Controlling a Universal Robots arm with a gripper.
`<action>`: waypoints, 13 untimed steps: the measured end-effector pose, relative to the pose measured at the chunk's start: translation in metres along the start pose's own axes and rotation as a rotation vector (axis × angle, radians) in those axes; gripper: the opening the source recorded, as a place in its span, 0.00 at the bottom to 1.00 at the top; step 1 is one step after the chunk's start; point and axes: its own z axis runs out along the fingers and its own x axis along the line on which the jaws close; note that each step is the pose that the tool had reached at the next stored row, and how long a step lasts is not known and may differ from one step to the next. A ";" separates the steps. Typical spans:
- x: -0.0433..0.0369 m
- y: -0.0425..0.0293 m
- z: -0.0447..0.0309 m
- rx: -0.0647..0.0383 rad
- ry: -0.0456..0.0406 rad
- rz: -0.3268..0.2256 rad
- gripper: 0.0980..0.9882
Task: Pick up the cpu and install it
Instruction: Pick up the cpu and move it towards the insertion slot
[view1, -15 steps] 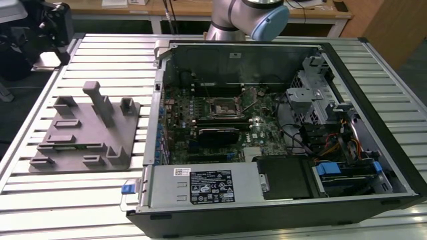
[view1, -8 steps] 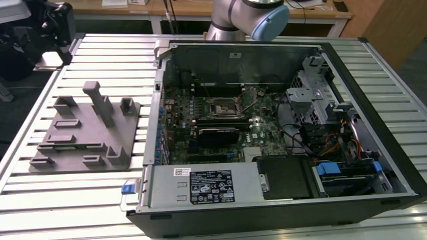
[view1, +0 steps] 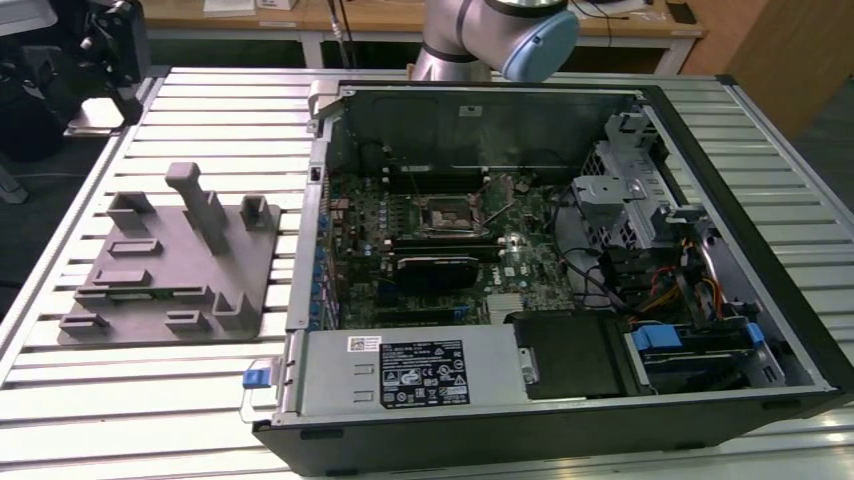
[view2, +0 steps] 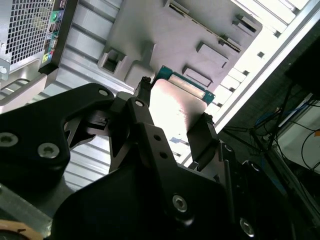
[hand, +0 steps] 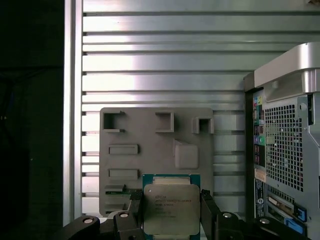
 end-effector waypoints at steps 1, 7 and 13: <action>0.0000 0.0000 0.0000 0.000 -0.0001 0.000 0.50; -0.0045 0.0001 -0.0003 0.000 0.0001 0.000 0.50; -0.0195 0.0006 -0.0003 0.000 0.0001 0.000 0.50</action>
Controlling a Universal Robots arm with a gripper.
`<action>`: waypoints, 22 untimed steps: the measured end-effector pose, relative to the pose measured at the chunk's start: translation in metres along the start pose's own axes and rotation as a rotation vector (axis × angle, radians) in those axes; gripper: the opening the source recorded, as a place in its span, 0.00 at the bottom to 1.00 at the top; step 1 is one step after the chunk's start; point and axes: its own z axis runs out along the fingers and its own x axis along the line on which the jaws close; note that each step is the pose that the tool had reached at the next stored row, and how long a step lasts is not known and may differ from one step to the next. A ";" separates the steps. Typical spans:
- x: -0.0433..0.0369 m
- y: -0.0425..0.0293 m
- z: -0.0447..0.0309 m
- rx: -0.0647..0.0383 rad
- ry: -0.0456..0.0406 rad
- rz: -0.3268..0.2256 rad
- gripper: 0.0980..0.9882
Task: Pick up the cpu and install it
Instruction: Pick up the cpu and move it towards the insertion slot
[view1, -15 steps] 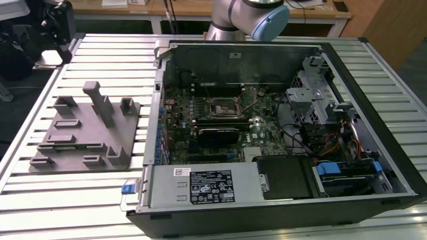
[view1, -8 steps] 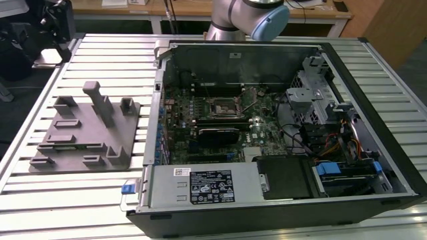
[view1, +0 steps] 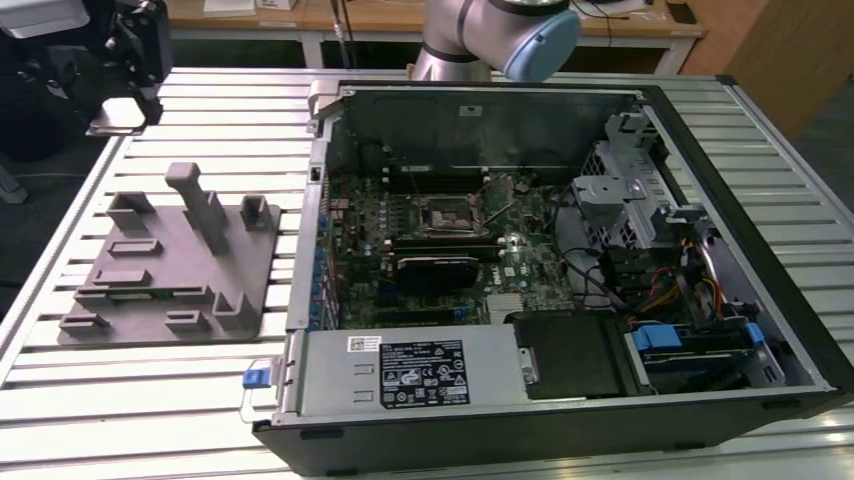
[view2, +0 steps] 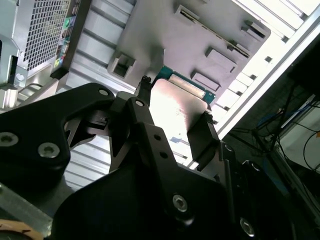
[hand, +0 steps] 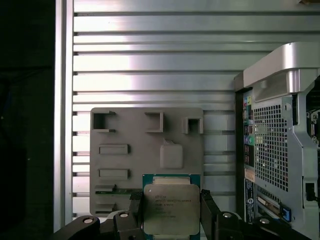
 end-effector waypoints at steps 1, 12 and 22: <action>-0.0020 0.0000 0.0000 0.000 0.0000 0.000 0.50; -0.0162 0.0004 0.0000 0.000 0.0000 0.000 0.50; -0.0226 0.0006 0.0000 0.000 0.0000 0.000 0.50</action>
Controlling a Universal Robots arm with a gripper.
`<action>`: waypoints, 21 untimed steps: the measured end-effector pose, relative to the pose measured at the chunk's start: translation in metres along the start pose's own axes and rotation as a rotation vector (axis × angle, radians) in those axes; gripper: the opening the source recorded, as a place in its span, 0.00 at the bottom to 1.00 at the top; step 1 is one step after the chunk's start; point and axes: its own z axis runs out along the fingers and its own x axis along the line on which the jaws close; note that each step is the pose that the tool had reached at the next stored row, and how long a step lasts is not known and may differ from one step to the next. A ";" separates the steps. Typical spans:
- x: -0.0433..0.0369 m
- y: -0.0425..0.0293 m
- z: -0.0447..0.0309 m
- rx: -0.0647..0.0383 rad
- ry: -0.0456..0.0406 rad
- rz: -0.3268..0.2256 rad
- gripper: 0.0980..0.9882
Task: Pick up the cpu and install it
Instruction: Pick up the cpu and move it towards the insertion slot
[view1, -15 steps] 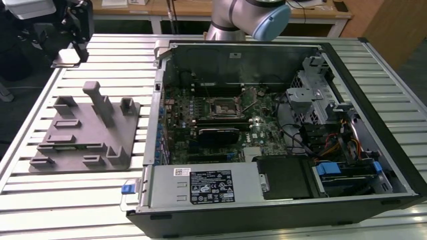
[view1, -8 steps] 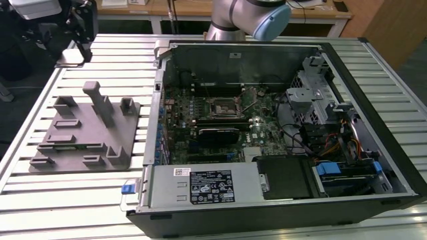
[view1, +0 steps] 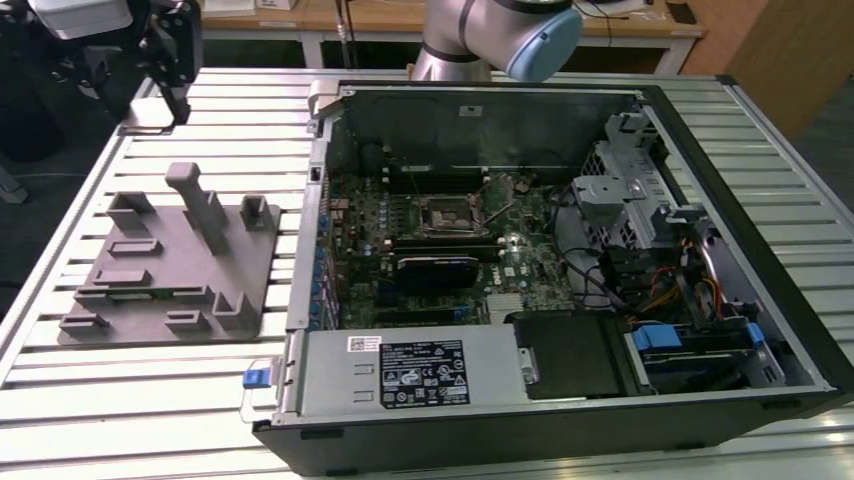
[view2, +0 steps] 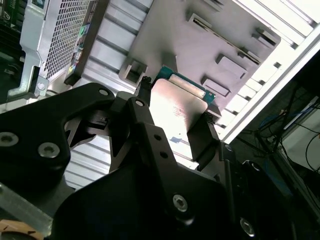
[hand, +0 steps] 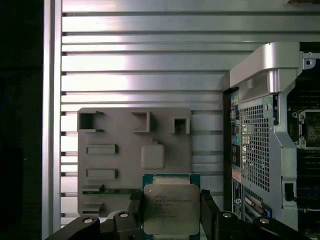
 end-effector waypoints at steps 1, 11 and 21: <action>-0.0006 0.0000 0.0000 0.000 0.0000 0.000 0.50; -0.0040 0.0002 -0.0016 0.000 0.0000 0.000 0.50; -0.0162 0.0005 -0.0035 0.000 0.0001 0.000 0.50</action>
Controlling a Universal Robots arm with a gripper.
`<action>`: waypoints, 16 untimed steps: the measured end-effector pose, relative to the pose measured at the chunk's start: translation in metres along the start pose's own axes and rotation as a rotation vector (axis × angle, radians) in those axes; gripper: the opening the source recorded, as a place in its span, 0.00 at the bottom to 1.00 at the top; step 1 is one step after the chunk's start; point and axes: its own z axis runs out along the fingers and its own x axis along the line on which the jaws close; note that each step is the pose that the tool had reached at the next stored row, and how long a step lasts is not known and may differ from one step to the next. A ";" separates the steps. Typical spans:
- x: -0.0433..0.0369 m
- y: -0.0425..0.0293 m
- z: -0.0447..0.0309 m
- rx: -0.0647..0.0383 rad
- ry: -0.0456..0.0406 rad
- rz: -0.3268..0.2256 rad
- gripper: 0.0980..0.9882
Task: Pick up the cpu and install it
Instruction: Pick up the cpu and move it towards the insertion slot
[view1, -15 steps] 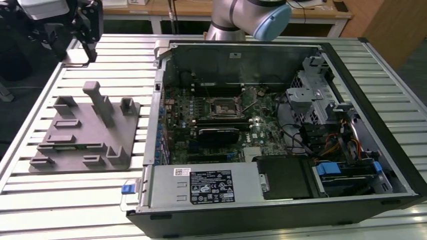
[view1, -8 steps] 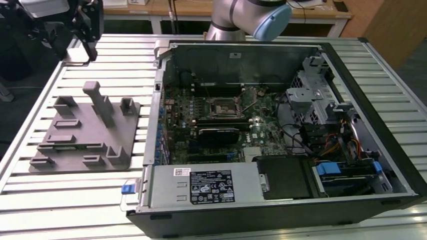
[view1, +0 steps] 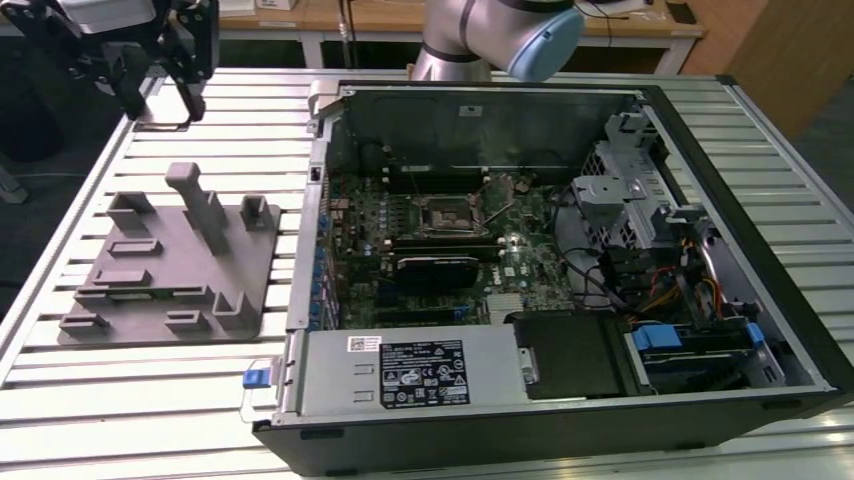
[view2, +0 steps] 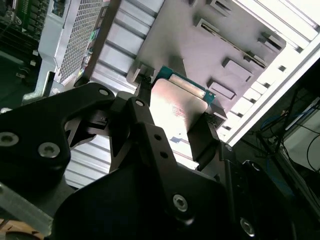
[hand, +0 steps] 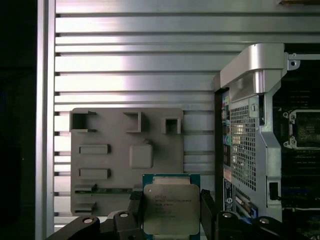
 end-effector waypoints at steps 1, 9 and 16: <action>-0.0027 0.0001 0.0000 0.000 0.0000 0.000 0.50; -0.0285 0.0007 0.0000 0.000 0.0000 0.000 0.50; -0.0546 0.0014 0.0001 0.000 -0.0001 0.000 0.50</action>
